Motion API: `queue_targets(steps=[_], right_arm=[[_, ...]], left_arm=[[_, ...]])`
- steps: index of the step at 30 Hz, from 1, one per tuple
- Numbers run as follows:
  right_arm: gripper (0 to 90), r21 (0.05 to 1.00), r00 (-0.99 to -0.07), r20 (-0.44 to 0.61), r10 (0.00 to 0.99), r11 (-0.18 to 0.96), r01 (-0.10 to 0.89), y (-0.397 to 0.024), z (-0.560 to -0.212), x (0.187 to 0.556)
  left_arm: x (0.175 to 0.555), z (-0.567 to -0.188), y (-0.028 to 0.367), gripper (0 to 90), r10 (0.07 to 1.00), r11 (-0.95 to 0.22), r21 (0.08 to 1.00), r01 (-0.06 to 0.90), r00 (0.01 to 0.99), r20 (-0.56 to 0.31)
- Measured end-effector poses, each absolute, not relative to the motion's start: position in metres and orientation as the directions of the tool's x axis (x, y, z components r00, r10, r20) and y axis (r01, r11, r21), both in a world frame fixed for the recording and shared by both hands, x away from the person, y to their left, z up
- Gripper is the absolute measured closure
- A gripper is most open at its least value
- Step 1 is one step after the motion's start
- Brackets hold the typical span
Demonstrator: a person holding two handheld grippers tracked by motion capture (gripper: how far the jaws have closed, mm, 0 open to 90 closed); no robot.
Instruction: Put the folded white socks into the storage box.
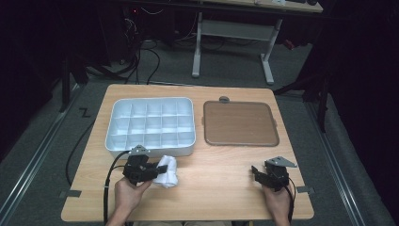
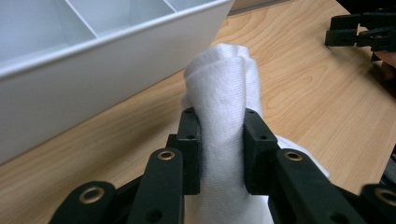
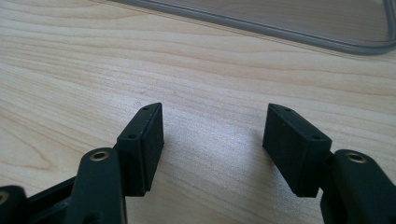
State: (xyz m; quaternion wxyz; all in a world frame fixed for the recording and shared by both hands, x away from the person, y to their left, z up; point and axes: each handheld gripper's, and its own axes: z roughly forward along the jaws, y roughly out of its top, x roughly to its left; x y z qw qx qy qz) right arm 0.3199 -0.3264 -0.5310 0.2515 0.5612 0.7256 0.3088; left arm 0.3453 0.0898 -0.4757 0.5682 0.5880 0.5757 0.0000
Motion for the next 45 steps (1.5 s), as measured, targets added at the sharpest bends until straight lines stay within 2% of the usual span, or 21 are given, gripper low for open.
queue_targets(steps=[18,45], right_arm=[[38.1,0.729,-0.248,-0.022,0.969,0.185,0.659,-0.326,-0.531,0.32],[37.4,0.728,-0.24,-0.022,0.971,0.18,0.661,-0.326,-0.531,0.32]], left_arm=[[0.353,-0.441,0.098,72.7,0.631,0.357,0.664,0.657,0.355,-0.69],[0.395,-0.412,0.113,72.8,0.604,0.408,0.652,0.639,0.347,-0.718]])
